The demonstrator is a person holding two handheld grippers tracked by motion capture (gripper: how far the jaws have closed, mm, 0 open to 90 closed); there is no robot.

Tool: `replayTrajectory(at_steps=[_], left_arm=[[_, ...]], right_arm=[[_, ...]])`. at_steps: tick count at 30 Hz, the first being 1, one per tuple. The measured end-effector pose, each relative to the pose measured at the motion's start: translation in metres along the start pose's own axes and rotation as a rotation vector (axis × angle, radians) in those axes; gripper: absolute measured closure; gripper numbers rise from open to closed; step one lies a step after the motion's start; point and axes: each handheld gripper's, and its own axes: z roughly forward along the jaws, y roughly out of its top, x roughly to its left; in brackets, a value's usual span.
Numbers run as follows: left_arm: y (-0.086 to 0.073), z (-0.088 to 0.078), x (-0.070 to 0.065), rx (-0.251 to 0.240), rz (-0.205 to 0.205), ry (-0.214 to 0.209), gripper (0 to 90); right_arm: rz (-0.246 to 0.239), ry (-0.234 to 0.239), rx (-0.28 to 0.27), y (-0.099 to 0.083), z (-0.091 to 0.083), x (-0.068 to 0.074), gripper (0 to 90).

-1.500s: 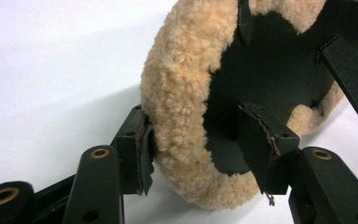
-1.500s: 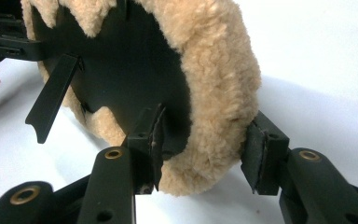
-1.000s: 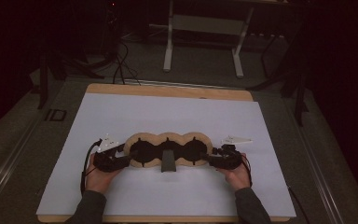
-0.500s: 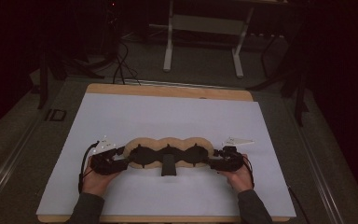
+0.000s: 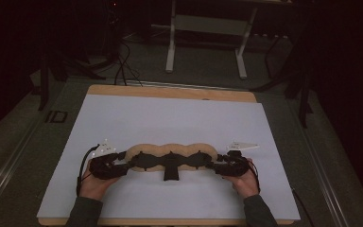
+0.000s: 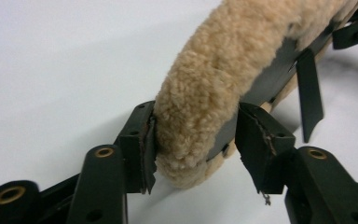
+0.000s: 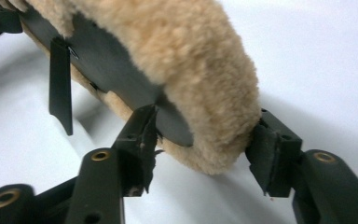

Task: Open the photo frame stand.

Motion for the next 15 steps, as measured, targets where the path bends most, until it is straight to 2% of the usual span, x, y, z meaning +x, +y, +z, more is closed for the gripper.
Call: replayTrajectory(at_steps=[1, 2, 5, 11, 12, 13, 14, 15], left_arm=[[0.0, 0.0, 0.0, 0.0, 0.0, 0.0, 51.4], [0.0007, 0.0013, -0.003, 0.01, 0.04, 0.029, 52.1], [0.0009, 0.0021, -0.0037, 0.009, 0.056, 0.039, 52.7], [0.0011, 0.0024, -0.0057, 0.002, 0.094, 0.049, 53.5], [0.0011, 0.004, -0.0078, -0.004, 0.117, 0.059, 53.8], [0.0011, 0.004, -0.0078, -0.004, 0.117, 0.059, 53.9], [0.0011, 0.0057, -0.01, -0.007, 0.152, 0.075, 54.0], [0.0011, 0.0057, -0.01, -0.007, 0.152, 0.075, 54.1]], right_arm=[[-0.002, -0.008, -0.001, 0.0007, 0.0001, 0.0008, 47.3], [-0.006, -0.022, 0.002, 0.0019, 0.0004, 0.0023, 47.7], [-0.047, -0.059, 0.012, 0.0033, 0.0024, 0.0057, 48.3], [-0.068, -0.072, 0.011, 0.0026, 0.0023, 0.0061, 48.7], [-0.073, -0.083, 0.007, 0.0025, 0.0025, 0.0057, 48.5], [-0.073, -0.083, 0.007, 0.0025, 0.0025, 0.0057, 48.5], [-0.073, -0.093, 0.001, 0.0022, 0.0025, 0.0047, 48.4], [-0.07, -0.093, -0.001, 0.0021, 0.0025, 0.0042, 48.4]])
